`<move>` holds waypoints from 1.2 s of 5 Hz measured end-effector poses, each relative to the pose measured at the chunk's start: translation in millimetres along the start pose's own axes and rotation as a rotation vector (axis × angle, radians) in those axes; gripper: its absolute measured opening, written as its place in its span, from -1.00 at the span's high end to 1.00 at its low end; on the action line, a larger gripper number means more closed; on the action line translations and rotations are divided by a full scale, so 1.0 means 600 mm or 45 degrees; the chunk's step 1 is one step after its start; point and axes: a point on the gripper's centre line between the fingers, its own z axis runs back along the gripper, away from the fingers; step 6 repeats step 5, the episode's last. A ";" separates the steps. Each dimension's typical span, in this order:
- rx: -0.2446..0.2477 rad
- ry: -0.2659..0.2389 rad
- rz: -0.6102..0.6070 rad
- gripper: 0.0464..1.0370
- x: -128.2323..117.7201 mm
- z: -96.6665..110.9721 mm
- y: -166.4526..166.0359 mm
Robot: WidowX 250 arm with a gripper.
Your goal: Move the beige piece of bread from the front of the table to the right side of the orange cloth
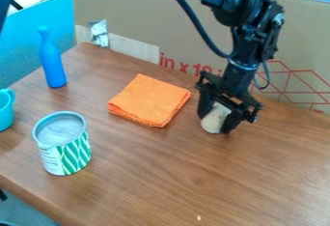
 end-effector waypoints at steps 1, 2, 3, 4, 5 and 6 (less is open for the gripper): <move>-0.018 -0.025 0.036 -0.96 -0.020 0.014 0.009; -0.031 -0.094 0.064 -0.95 -0.027 0.041 0.024; -0.040 -0.115 0.077 -0.94 -0.049 0.059 0.040; -0.040 -0.142 0.086 -0.94 -0.117 0.088 0.055; -0.054 -0.089 0.044 -0.94 -0.190 0.089 0.072; -0.054 -0.089 0.044 -0.94 -0.190 0.089 0.072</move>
